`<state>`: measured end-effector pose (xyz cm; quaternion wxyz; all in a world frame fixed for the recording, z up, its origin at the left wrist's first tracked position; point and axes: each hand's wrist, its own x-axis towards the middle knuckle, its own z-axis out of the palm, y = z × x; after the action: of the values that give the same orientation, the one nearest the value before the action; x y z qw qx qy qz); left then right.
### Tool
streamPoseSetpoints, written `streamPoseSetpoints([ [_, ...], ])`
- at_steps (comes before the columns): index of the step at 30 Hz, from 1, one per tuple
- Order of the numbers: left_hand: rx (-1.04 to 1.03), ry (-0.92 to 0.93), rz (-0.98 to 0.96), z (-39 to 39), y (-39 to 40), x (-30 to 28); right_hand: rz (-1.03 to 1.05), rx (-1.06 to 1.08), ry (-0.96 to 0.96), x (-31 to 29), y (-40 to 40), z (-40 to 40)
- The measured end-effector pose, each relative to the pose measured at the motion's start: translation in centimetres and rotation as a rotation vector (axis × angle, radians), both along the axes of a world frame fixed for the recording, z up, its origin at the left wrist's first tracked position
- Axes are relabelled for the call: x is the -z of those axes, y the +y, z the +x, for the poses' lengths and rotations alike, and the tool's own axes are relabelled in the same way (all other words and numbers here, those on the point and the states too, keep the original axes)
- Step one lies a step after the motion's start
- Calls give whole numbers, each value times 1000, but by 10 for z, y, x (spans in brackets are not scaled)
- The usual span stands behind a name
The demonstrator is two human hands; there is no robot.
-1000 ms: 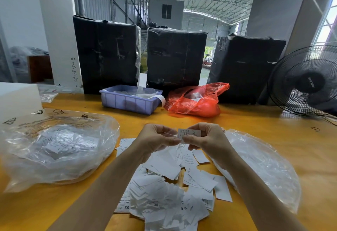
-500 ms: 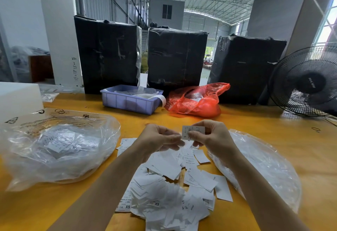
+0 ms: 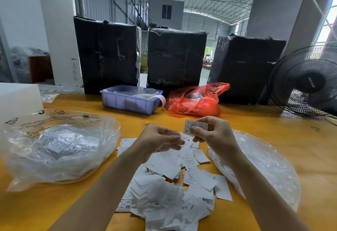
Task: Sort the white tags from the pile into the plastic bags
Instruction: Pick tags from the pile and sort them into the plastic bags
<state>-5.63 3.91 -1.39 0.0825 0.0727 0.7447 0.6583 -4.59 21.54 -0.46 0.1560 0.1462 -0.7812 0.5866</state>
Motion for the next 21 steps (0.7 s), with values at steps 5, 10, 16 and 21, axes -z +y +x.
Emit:
streamPoseSetpoints([
  [5,-2,1,11,0,1,0,76,8,-3,4,-1,-1],
  [10,-10,3,1,0,1,0,74,-44,-75,5,-1,-3],
  [16,-20,14,-7,1,0,0,105,-84,-147,5,1,-3],
  [21,-48,25,-14,-2,1,2,156,-144,-246,6,-1,-2],
])
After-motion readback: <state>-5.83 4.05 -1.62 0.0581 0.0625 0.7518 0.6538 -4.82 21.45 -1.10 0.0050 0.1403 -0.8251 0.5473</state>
